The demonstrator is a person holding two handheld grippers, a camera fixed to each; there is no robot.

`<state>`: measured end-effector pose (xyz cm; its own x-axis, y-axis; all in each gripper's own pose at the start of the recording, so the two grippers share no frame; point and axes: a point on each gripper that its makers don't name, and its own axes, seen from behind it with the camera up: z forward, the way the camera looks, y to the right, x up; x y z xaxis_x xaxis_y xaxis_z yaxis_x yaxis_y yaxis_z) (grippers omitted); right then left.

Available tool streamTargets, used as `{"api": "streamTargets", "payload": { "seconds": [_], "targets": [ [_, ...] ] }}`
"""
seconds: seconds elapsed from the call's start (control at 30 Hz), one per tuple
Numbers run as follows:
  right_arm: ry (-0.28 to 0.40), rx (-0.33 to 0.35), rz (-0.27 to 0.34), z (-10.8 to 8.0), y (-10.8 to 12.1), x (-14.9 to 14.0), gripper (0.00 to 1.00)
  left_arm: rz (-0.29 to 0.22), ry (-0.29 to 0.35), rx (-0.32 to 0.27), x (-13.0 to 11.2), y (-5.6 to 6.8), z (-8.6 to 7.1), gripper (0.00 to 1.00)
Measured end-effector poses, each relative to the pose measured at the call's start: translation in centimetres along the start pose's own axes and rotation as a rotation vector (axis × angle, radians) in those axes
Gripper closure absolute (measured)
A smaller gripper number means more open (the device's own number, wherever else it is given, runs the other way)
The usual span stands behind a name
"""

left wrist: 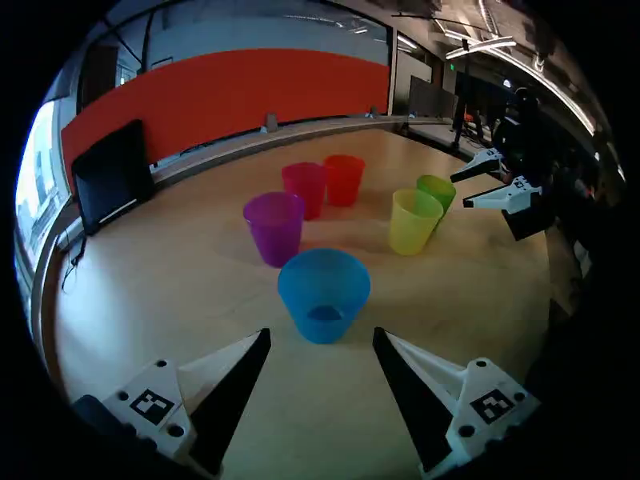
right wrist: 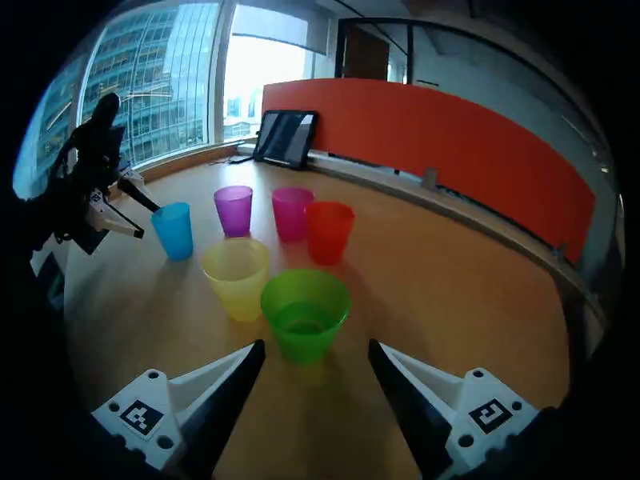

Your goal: Pour water

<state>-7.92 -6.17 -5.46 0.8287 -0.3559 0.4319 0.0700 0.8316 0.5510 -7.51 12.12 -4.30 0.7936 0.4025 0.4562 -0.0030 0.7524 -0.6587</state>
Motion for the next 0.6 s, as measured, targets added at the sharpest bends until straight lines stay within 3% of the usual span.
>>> {"api": "streamTargets", "payload": {
  "seconds": [0.37,0.6],
  "targets": [
    [0.106,-0.085,0.034,-2.4,0.7,2.0,0.0,-0.017,0.105,0.095,1.0,-0.5,-2.8,0.05],
    [0.204,-0.132,0.055,-3.7,1.2,4.6,0.0,-0.034,0.225,0.168,3.6,-1.7,-5.1,0.05]
  ]
}}
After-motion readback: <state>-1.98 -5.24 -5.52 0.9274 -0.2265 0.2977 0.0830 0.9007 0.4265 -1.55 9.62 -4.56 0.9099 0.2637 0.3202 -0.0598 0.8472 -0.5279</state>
